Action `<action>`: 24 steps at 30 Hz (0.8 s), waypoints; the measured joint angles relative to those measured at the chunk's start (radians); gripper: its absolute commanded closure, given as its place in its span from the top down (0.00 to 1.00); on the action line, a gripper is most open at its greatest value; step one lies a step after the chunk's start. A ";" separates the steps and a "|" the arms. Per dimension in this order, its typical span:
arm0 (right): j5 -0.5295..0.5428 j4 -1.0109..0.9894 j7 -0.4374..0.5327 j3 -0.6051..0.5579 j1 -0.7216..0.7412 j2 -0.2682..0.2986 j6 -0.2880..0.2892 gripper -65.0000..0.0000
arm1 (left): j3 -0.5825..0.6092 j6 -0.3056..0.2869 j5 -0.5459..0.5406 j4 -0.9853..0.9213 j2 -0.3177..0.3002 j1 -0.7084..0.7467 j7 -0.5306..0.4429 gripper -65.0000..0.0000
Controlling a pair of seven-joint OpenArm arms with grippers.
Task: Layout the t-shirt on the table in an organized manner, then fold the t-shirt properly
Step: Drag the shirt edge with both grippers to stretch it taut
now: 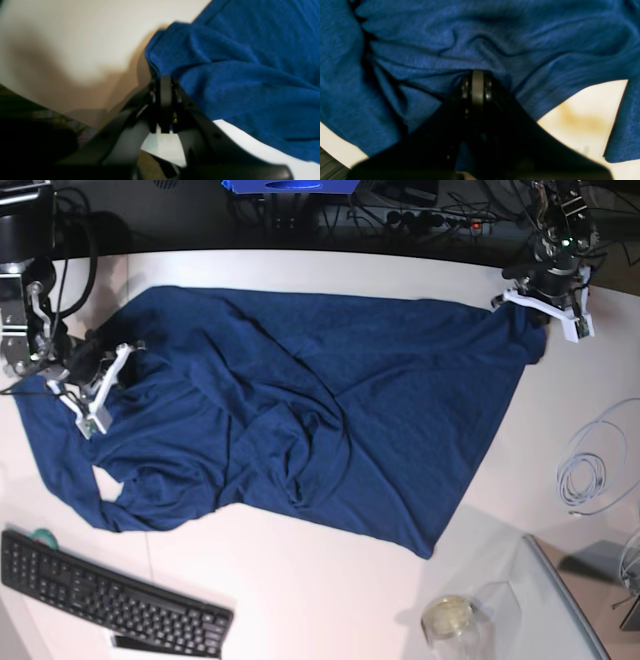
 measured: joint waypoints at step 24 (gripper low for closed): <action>-0.123 0.509 -0.198 0.463 -0.237 -0.185 -0.052 0.38 | 0.006 0.003 -0.001 0.003 0.040 0.060 -0.001 0.00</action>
